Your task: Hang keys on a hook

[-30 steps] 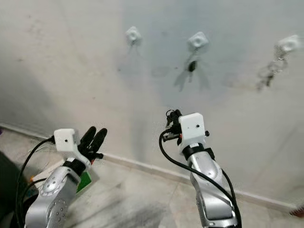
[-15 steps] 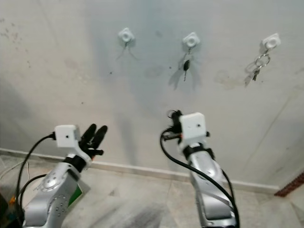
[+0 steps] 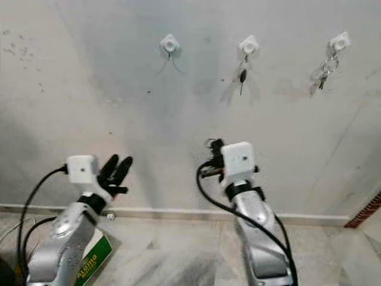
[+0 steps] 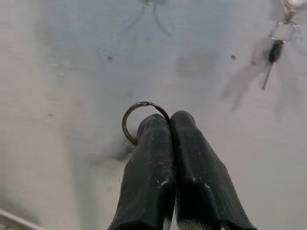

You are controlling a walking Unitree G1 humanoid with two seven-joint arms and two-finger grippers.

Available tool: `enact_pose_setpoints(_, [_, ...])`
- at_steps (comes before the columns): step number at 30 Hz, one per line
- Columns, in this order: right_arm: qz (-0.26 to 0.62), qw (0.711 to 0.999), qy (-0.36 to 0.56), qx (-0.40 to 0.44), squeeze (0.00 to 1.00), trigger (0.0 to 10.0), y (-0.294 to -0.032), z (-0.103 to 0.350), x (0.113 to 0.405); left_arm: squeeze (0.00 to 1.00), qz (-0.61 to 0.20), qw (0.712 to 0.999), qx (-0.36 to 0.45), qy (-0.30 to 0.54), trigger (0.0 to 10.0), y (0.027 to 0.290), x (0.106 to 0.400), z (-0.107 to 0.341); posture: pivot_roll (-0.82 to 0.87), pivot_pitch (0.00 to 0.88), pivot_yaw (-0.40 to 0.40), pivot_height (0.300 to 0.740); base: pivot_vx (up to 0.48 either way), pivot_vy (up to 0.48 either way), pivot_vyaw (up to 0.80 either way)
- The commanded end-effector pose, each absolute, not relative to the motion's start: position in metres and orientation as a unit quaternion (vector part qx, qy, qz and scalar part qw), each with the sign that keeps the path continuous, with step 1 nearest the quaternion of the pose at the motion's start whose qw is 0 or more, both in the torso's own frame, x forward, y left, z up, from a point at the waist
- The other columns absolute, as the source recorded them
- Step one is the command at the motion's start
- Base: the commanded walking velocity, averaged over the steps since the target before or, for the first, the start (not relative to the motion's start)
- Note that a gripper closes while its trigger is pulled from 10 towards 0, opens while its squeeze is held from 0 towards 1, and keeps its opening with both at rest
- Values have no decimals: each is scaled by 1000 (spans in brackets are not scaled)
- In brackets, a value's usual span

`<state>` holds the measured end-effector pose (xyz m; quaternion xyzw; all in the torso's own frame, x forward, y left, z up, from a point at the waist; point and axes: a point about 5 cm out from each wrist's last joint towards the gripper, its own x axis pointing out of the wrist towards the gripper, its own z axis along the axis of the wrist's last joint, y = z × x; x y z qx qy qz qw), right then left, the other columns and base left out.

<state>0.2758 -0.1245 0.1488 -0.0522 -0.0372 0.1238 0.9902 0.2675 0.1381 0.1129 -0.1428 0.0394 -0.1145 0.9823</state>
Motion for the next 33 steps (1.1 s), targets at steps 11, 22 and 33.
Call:
enact_pose_setpoints(11, [129,988,-57,-62,0,10000,-127,160,281,0,-135,981,-142,10,10000,127,272,124,-62,0,77,740,0,0,0])
enact_pose_setpoints(22, [138,986,-61,-64,0,10000,-125,160,281,0,-140,980,-144,5,10000,126,271,123,-59,0,70,740,208,0,0])
enact_pose_setpoints(33, [138,987,-55,-64,0,10000,-128,156,274,0,-138,980,-140,9,10000,129,265,121,-59,0,72,740,334,0,0])
